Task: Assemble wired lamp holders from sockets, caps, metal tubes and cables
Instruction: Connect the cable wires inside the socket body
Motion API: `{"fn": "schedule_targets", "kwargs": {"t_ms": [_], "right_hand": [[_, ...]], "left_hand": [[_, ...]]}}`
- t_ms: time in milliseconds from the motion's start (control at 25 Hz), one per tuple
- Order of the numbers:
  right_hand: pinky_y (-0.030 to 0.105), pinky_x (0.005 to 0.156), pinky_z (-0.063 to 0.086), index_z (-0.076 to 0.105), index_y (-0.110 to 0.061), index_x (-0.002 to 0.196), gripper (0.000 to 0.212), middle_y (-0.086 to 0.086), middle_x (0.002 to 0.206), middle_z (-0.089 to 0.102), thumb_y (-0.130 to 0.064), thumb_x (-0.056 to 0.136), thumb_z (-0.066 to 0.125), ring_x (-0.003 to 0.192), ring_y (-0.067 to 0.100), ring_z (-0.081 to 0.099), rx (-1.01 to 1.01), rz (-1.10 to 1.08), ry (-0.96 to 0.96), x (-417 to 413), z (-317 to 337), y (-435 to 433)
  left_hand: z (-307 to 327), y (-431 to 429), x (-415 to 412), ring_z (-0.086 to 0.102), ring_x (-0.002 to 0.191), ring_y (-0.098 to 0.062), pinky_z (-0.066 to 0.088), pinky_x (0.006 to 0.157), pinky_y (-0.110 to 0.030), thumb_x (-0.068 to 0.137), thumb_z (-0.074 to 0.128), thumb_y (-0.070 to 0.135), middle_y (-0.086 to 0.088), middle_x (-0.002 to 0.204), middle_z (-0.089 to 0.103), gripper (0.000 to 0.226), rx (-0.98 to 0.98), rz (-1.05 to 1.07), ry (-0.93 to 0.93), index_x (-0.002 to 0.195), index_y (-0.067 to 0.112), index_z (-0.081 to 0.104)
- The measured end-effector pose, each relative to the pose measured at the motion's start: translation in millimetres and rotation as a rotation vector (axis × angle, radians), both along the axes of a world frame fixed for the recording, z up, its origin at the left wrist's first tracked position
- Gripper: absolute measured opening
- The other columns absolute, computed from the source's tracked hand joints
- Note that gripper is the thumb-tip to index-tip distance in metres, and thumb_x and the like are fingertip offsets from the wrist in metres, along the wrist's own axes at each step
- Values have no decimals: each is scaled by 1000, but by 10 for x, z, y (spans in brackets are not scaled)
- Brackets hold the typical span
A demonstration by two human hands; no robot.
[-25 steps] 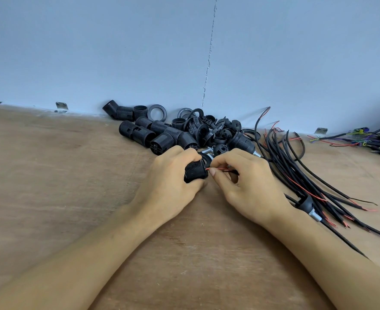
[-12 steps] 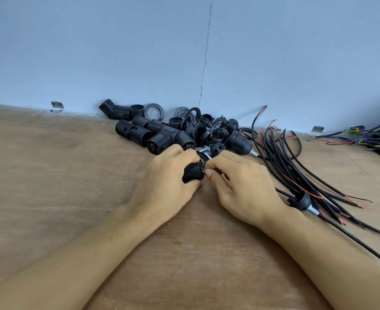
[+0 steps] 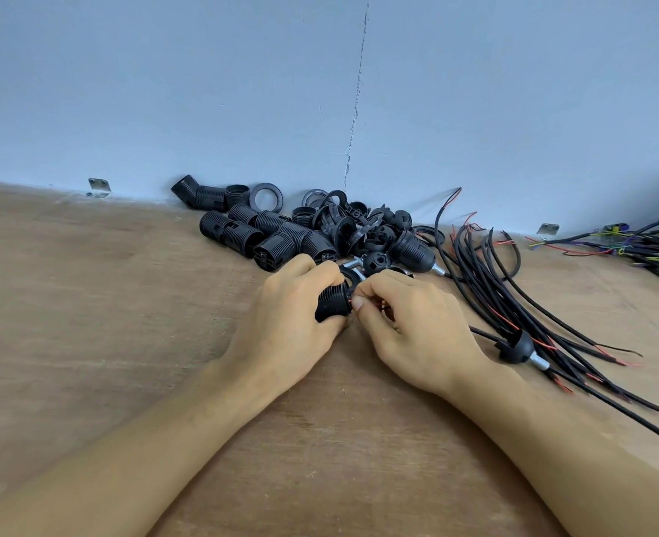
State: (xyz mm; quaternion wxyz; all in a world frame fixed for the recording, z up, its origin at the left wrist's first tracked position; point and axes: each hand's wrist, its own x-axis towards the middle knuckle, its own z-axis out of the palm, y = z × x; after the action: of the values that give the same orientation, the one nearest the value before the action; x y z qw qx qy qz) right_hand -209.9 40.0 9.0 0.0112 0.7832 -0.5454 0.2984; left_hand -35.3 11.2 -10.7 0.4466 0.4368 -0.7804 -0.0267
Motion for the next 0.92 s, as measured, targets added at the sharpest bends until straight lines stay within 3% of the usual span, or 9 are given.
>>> {"fn": "schedule_targets", "kwargs": {"t_ms": [120,280,560,800,920], "right_hand": [[37,65,45,62,-25,94,18,-10,90,61,-37,100,50,83,14,56,5,0,13,-3,6,4],[37,65,46,62,-27,97,15,-11,94,62,-34,100,50,86,14,57,4,15,30,5,12,17],[39,65,45,61,-23,90,11,-9,86,61,-26,97,53,81,18,57,14,19,-11,45,-5,7],[31,61,33,60,-26,85,14,-12,75,57,-29,98,54,70,7,48,83,34,-80,17,-9,-26],[31,62,36,61,-28,88,14,-14,79,58,-35,98,54,74,7,49,59,27,-78,39,-15,-34]], "left_hand": [[-19,-15,12,53,70,-13,44,63,-31,74,87,22,7,83,56,27,-2,-3,12,86,19,63],[-32,-26,8,52,69,-10,47,61,-33,72,87,21,9,82,54,29,-3,4,11,85,22,62],[5,46,-17,49,68,-12,40,60,-26,72,85,12,6,81,52,29,6,-7,-16,86,22,62],[44,79,-9,54,73,-18,47,63,-34,76,83,11,3,85,53,23,20,-25,-64,89,14,64],[33,48,23,58,77,-20,49,66,-35,75,84,10,1,91,59,26,21,4,-33,94,14,66]]}}
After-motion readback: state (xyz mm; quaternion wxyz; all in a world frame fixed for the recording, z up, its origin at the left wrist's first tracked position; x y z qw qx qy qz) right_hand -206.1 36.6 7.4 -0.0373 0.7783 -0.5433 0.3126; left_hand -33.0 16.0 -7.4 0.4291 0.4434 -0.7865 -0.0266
